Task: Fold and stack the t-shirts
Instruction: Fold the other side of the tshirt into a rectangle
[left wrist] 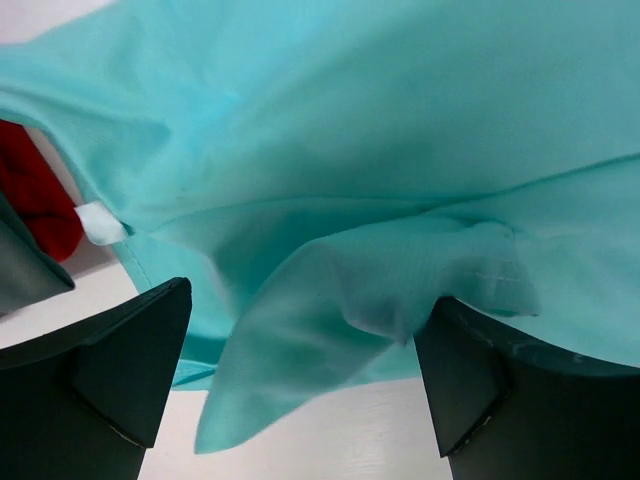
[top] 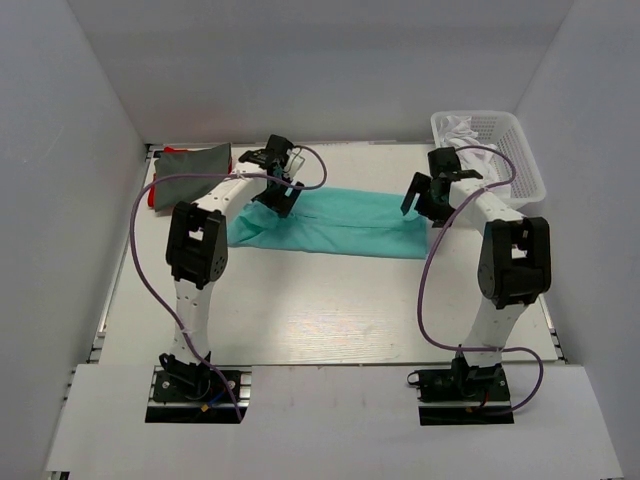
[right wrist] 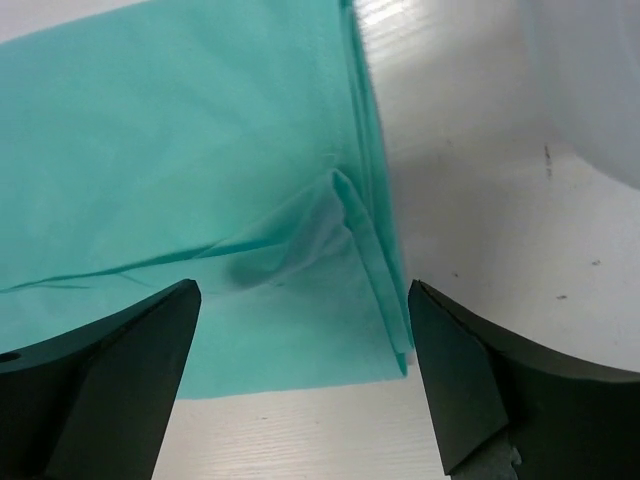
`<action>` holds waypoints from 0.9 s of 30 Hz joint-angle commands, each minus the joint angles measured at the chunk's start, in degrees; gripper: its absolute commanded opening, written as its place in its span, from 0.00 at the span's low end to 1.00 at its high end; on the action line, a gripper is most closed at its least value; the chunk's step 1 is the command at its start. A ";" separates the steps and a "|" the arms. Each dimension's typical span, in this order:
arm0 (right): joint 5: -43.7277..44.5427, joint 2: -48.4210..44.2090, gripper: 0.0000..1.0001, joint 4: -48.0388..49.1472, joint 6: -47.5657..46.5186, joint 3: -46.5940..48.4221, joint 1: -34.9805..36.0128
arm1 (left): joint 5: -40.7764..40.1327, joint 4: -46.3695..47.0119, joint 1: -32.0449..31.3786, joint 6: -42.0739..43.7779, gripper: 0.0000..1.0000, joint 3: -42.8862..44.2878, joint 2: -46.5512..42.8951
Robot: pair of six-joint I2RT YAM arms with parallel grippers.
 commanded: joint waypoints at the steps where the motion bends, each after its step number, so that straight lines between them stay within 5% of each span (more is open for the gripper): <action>1: -4.32 -6.43 0.90 4.55 -5.24 -0.28 1.09 | 1.07 1.77 1.69 -2.78 1.00 4.35 -5.30; 7: -6.00 -14.80 0.90 10.27 -9.46 -6.96 4.86 | 4.07 -0.59 1.69 -13.94 1.00 1.37 -12.58; 13: -9.84 -21.31 0.90 14.93 -11.13 -13.65 8.20 | 6.88 2.20 1.69 -20.98 1.00 -12.14 -23.57; 20: -15.40 -18.50 0.90 18.36 -9.38 -18.31 10.14 | 10.75 0.54 1.08 -23.17 1.00 -21.47 -30.09; 27: -15.58 -13.84 0.90 19.59 -8.41 -18.22 10.50 | 25.96 15.20 1.08 -26.96 1.00 -34.85 -30.63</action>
